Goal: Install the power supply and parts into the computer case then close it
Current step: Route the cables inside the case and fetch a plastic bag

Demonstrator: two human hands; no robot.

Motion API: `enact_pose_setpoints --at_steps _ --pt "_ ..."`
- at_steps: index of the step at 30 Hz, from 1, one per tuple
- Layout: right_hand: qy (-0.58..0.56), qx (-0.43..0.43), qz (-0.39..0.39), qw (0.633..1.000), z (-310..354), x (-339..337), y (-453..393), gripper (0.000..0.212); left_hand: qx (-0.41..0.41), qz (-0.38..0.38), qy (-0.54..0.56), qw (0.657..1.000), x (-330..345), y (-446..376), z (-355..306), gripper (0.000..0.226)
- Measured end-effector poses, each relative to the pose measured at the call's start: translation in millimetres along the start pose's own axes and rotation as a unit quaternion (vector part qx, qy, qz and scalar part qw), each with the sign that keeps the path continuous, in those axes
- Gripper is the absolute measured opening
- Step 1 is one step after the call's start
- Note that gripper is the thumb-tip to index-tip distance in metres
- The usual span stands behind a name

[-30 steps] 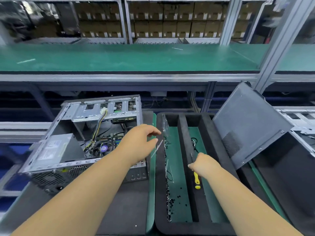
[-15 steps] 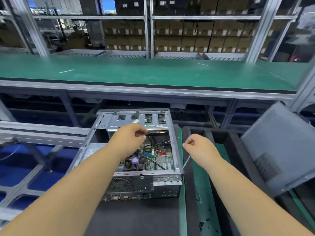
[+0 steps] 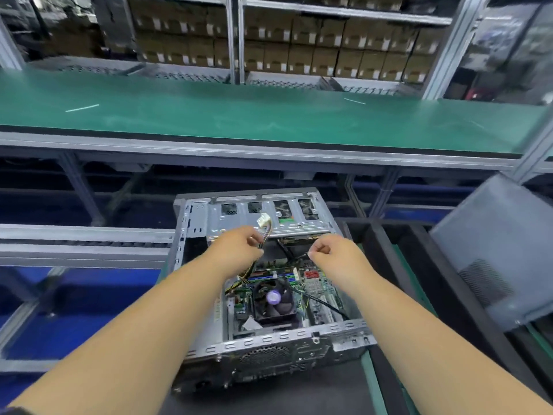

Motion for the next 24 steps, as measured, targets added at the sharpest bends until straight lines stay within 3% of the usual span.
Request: enact_pose_setpoints --at_steps 3,8,13,16,19,22,24 --pt "-0.015 0.027 0.003 1.000 6.9 8.9 -3.3 0.011 0.007 0.026 0.008 1.000 4.3 -7.8 -2.4 0.018" --pt "-0.057 0.047 0.034 0.997 12.8 20.0 -11.4 0.010 0.003 0.007 0.042 0.999 8.3 -9.3 3.8 0.013" --pt "-0.232 0.123 0.115 0.958 16.5 39.0 -21.6 0.020 0.029 0.024 0.047 0.998 18.3 -6.6 0.4 0.012" --pt "-0.269 0.128 0.095 0.950 13.2 43.9 -27.1 0.020 0.043 0.034 0.023 0.998 24.1 -5.4 -1.8 0.009" --pt "-0.206 0.107 0.053 0.971 5.8 42.4 -33.6 0.021 0.064 0.040 -0.009 0.997 29.4 -5.1 -3.4 0.006" --pt "-0.020 0.055 -0.005 0.998 1.7 31.2 -36.3 0.022 0.083 0.042 -0.070 0.993 35.6 -6.5 -7.3 0.006" --pt "0.080 -0.004 -0.012 0.997 2.3 27.2 -35.9 0.021 0.071 0.054 -0.095 0.991 39.9 -9.9 -8.3 0.010"
Point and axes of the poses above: each hand's wrist, its own y-axis away from the middle knuckle, its own x-axis out of the palm, z = x × y, the point moved 5 cm from there along -y, towards the middle knuckle, and after that the axes turned 4 degrees about y, right-handed, at the moved point
